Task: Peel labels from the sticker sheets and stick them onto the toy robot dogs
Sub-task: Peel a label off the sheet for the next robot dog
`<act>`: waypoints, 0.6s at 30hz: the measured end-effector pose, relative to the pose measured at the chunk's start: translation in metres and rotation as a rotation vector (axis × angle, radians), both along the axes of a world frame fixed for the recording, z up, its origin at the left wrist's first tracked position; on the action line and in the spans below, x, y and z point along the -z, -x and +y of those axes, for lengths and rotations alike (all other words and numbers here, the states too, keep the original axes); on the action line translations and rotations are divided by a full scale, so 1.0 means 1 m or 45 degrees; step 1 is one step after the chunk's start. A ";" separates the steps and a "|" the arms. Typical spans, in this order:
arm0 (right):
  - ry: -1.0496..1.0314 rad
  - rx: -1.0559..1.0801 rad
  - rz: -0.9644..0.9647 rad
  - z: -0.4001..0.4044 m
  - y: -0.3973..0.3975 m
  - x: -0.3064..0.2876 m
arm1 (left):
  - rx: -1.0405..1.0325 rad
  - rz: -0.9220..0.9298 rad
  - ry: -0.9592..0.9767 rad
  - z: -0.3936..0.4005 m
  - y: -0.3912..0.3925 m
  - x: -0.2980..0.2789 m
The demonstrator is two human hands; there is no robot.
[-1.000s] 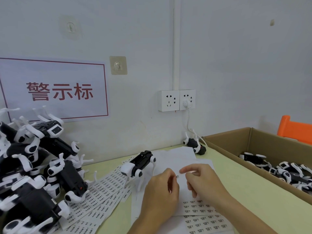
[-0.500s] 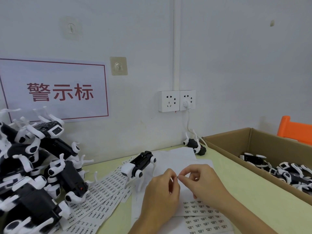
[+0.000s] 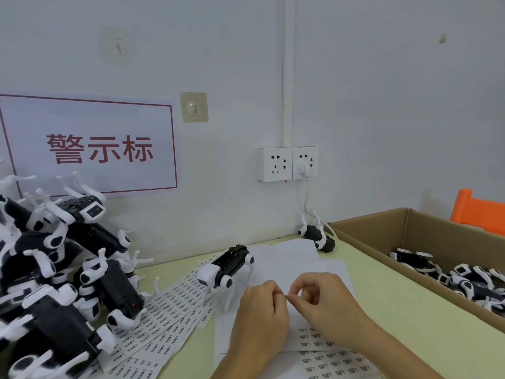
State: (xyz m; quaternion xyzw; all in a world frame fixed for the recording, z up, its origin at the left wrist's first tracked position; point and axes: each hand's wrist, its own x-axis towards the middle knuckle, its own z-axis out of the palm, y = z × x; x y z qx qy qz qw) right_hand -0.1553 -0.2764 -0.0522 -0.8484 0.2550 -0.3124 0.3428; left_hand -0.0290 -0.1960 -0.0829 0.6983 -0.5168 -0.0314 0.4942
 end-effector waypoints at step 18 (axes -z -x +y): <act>-0.334 -0.013 0.192 -0.009 0.006 0.007 | -0.134 -0.560 0.319 0.007 0.008 -0.013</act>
